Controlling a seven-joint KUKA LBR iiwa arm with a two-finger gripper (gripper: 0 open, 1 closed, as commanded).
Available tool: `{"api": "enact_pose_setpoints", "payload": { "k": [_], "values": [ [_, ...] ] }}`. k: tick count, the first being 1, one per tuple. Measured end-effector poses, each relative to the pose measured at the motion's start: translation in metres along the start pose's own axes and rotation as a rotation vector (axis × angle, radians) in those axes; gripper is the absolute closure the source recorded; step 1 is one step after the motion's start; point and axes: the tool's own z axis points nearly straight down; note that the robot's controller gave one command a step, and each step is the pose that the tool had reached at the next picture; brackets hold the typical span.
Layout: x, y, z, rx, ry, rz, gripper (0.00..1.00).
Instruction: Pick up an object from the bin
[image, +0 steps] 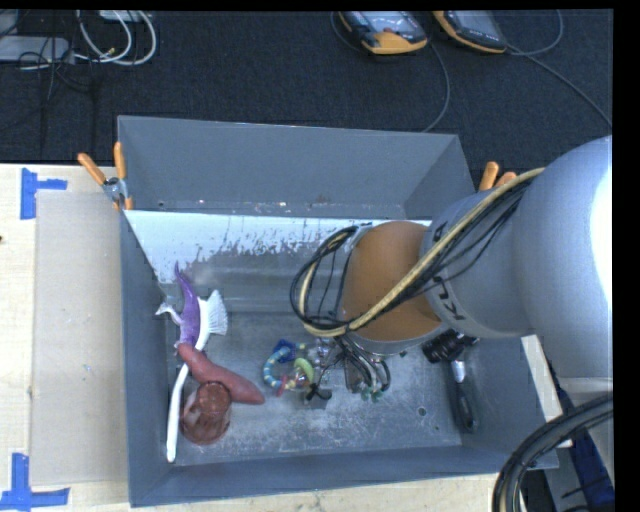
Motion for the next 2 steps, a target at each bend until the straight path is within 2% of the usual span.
{"api": "enact_pose_setpoints", "payload": {
  "k": [1,2],
  "values": [
    [0.007,-0.001,-0.039,0.001,0.010,-0.007,1.00],
    [0.010,0.005,-0.095,0.000,0.004,-0.002,1.00]
  ]
}}
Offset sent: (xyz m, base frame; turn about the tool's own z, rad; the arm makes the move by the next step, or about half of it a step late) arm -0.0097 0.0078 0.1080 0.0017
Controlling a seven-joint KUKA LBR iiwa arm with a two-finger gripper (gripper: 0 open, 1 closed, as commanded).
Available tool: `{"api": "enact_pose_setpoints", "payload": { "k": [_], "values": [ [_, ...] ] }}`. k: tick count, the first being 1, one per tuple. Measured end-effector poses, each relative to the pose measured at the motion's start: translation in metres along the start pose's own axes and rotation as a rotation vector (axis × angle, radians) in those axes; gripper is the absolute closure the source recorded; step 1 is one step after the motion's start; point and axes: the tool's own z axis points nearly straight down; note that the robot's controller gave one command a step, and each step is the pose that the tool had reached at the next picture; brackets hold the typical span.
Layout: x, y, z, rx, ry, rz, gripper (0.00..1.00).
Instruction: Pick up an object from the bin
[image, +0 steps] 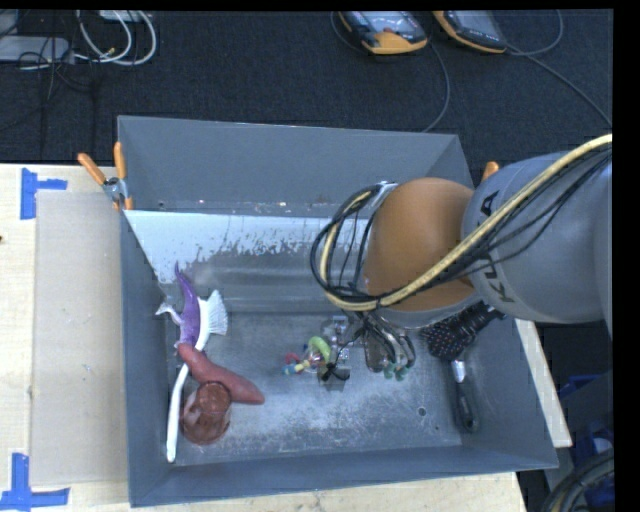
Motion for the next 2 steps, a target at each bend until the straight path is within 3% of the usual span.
{"api": "enact_pose_setpoints", "payload": {
  "k": [1,2],
  "values": [
    [0.012,-0.004,-0.027,0.000,0.005,0.018,1.00],
    [0.011,-0.003,-0.073,0.002,0.010,-0.010,1.00]
  ]
}}
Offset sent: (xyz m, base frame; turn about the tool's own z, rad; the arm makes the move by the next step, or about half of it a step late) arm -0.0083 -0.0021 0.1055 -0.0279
